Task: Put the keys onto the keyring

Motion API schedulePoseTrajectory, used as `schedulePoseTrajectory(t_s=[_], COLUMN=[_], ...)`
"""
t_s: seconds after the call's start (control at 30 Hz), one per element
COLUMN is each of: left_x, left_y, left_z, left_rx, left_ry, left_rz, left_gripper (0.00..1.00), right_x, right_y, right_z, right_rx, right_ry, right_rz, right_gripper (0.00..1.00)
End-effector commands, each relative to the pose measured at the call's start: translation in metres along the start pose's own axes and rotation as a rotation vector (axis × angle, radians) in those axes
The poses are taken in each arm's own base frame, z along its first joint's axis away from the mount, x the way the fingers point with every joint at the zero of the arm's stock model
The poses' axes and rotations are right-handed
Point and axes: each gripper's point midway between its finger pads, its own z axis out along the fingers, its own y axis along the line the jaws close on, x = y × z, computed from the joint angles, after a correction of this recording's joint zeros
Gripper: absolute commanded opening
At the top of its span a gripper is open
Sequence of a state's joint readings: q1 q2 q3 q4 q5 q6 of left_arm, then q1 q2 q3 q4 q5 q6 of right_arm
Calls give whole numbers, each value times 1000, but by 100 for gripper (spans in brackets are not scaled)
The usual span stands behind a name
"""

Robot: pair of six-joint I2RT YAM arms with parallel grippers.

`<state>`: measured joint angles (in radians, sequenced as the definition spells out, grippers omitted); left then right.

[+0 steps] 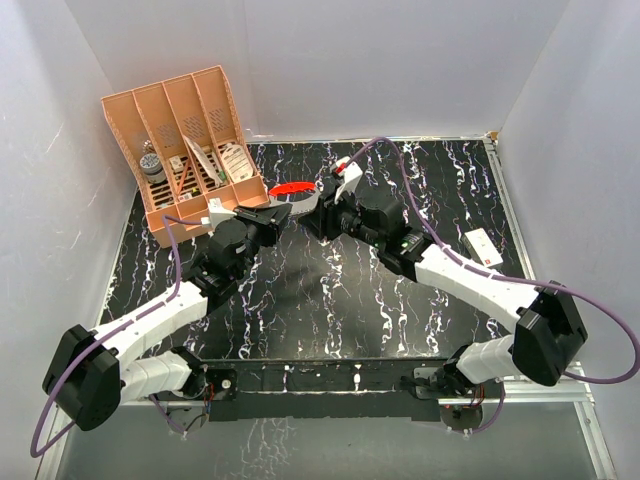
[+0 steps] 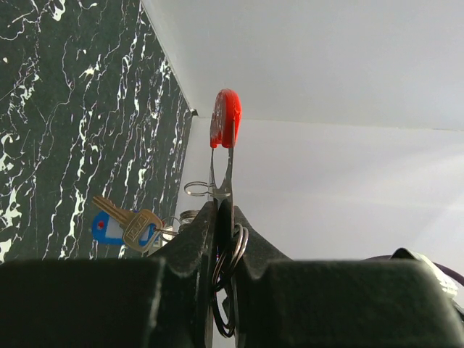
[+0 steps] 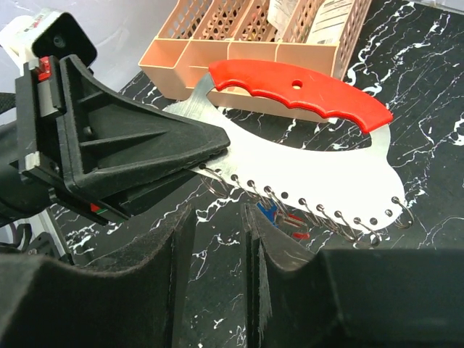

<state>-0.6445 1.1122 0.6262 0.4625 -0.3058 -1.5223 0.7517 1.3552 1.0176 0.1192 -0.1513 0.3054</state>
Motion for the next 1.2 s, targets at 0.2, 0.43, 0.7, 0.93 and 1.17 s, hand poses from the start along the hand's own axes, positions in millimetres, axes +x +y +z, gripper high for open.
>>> schedulePoseTrajectory(t_s=[0.2, 0.43, 0.7, 0.93, 1.17], left_x=[-2, -2, -1, 0, 1], left_y=[-43, -45, -46, -46, -46], left_z=[-8, -9, -10, -9, -8], left_rx=[114, 120, 125, 125, 126], left_ry=[0, 4, 9, 14, 21], left_rz=[-31, -30, -30, -27, -26], left_gripper=[0, 0, 0, 0, 0], right_x=[-16, -16, -18, -23, -26], right_y=[-4, -10, -15, -16, -14], right_z=[7, 9, 12, 13, 16], right_rx=[35, 51, 62, 59, 42], right_ry=[-44, -52, -61, -79, -88], right_rz=[-9, -22, -32, -47, -56], right_gripper=[30, 29, 28, 27, 27])
